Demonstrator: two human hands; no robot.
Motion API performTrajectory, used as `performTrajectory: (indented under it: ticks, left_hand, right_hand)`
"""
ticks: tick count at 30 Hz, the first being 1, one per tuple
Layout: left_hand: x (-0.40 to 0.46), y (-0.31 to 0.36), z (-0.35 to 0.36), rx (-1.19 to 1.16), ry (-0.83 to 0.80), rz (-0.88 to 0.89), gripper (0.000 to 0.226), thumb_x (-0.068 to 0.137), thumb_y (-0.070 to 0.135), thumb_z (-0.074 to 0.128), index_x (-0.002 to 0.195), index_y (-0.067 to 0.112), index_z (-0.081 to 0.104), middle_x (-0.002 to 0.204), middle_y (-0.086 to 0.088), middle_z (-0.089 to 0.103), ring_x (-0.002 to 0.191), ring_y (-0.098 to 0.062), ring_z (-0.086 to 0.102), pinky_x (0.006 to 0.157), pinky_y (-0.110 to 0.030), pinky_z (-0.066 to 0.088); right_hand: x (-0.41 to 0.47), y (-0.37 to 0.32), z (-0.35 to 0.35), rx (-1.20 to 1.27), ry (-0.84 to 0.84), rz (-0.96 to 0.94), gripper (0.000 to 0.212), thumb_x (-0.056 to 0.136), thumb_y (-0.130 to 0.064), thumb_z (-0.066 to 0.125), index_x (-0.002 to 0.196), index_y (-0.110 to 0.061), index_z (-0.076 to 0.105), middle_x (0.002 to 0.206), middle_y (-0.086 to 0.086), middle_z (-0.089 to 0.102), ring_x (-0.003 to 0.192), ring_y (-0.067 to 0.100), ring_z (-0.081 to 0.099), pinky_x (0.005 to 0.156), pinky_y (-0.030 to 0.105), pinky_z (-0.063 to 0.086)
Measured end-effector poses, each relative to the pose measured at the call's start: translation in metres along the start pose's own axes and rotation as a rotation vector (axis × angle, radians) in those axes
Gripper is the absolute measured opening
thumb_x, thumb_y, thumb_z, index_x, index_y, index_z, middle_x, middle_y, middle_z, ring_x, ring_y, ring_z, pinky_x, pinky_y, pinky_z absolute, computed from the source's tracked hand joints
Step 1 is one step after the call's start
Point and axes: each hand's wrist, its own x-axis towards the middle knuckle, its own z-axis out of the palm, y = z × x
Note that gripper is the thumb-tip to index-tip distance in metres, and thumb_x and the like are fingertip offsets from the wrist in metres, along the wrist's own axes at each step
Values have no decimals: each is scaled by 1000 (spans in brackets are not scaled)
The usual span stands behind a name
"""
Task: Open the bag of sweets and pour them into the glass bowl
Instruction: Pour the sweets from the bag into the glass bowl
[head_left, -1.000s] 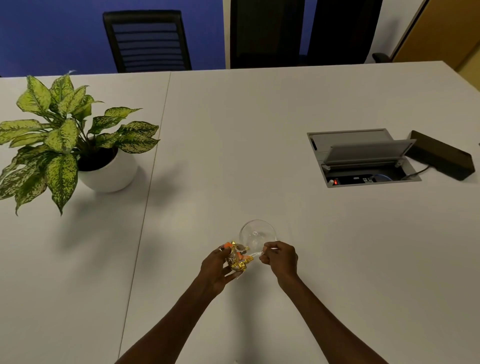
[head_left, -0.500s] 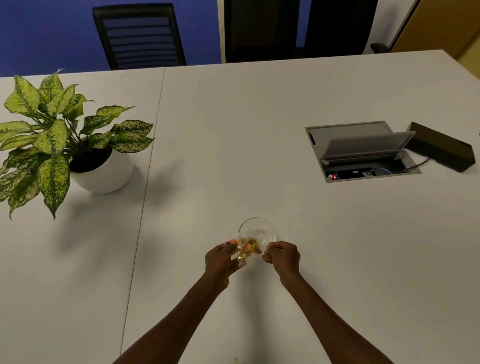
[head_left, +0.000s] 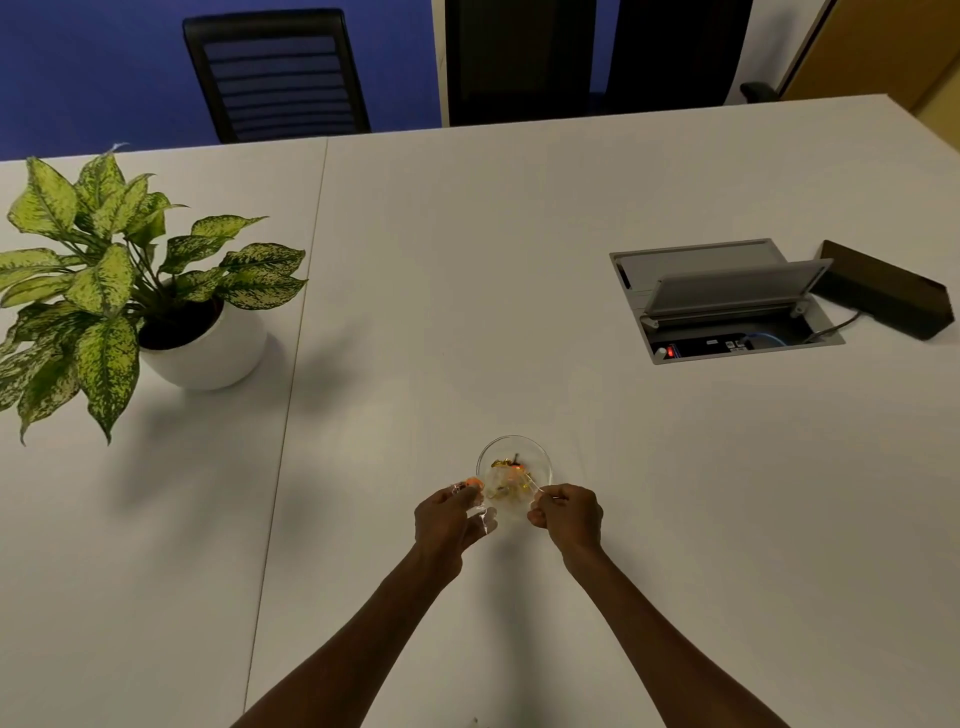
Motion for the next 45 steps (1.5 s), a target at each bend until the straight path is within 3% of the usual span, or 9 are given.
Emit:
performTrajectory:
  ticks: [4, 9, 12, 16, 26, 30, 34, 39, 45]
  left_hand:
    - [0, 1, 1, -2, 5, 5, 14, 84, 9, 73, 95, 0, 72, 86, -16, 71, 74, -38, 70, 62, -37, 61]
    - [-4, 2, 1, -17, 4, 9, 16, 82, 7, 73, 95, -3, 73, 84, -19, 71, 81, -42, 70, 69, -41, 62]
    - [-8, 5, 3, -16, -6, 17, 15, 82, 5, 71, 93, -4, 74, 90, -21, 71, 92, -45, 70, 61, -35, 60]
    - [-12, 9, 5, 11, -17, 21, 13, 87, 7, 65, 93, -1, 73, 97, -26, 74, 83, -39, 71, 59, -33, 60]
    - [-18, 14, 9, 6, 13, 36, 6, 87, 5, 65, 90, 1, 68, 87, -21, 69, 76, -41, 69, 51, -31, 59]
    - [-19, 16, 12, 23, 0, 51, 6, 88, 9, 66, 90, 4, 68, 92, -22, 70, 80, -43, 72, 54, -33, 59]
    - [-19, 19, 14, 43, 23, 38, 9, 87, 15, 67, 92, 7, 70, 95, -23, 71, 81, -44, 73, 55, -34, 59]
    - [-17, 17, 10, 91, 20, 19, 20, 88, 23, 67, 100, 7, 68, 94, -19, 73, 74, -39, 74, 59, -37, 62]
    - [-20, 11, -3, 25, 22, 10, 22, 86, 17, 67, 102, 2, 69, 98, -19, 73, 78, -33, 72, 63, -33, 60]
  right_hand:
    - [1, 2, -1, 11, -7, 12, 16, 82, 10, 55, 82, 5, 70, 68, 16, 70, 54, 30, 70, 63, 34, 61]
    - [1, 2, -1, 16, -11, 17, 16, 82, 9, 56, 83, 4, 71, 70, 18, 71, 55, 30, 71, 61, 31, 60]
    - [0, 1, -2, 28, -15, 21, 15, 83, 9, 56, 84, 6, 71, 69, 18, 71, 58, 32, 71, 63, 32, 61]
    - [-2, -2, -3, 44, -17, 20, 15, 83, 9, 56, 83, 6, 71, 70, 20, 71, 58, 32, 71, 60, 28, 60]
    - [-4, -4, -5, 24, -12, 29, 17, 83, 8, 56, 79, 2, 71, 63, 17, 70, 52, 26, 70, 51, 21, 58]
    - [-5, -6, -5, 26, -1, 24, 27, 81, 9, 56, 66, -8, 69, 59, 15, 69, 49, 23, 69, 49, 20, 57]
    - [-6, -6, -6, 4, -7, 30, 26, 80, 7, 56, 64, -7, 71, 60, 16, 71, 50, 25, 70, 59, 28, 61]
    - [-7, -5, -7, 14, -17, 49, 21, 79, 7, 57, 68, -4, 72, 60, 13, 70, 53, 27, 71, 56, 24, 56]
    - [-9, -8, -9, 115, 9, 52, 24, 82, 6, 64, 72, -15, 69, 69, 12, 71, 56, 27, 69, 65, 35, 60]
